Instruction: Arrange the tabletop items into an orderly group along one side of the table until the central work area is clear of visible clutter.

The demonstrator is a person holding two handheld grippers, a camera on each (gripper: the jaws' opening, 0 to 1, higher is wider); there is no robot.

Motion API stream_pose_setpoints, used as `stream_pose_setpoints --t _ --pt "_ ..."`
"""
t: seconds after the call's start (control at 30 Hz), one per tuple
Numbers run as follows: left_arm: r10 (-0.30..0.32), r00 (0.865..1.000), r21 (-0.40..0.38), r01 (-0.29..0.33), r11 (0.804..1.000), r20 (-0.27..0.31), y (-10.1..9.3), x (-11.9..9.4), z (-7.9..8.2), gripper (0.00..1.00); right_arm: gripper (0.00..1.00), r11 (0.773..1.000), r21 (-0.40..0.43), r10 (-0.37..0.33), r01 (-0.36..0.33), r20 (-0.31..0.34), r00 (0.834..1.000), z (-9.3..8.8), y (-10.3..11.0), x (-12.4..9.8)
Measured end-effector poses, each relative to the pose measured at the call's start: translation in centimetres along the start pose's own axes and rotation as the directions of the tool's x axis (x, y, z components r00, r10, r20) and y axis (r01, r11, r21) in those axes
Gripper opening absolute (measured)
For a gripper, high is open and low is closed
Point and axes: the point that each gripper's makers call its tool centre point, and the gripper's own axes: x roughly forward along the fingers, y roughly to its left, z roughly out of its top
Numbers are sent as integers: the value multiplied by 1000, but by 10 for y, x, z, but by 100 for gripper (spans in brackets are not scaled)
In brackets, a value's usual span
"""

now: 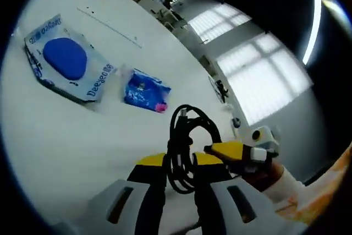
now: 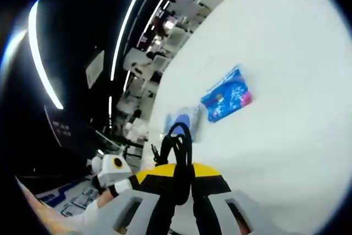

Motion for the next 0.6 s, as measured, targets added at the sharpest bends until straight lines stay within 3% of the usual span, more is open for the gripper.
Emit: stream_pose_setpoints --t 0.27,0.37,0.6 --pt "79 996 -22 -80 997 -29 30 23 8 15 6 996 -5 -91 91 -12 996 10 -25 21" --pt "108 993 7 -108 994 -48 37 28 7 13 6 991 -5 -133 133 -16 991 12 -38 24" --pt "140 986 -19 -142 990 -86 55 41 3 10 6 984 7 -179 180 -31 983 13 -62 35"
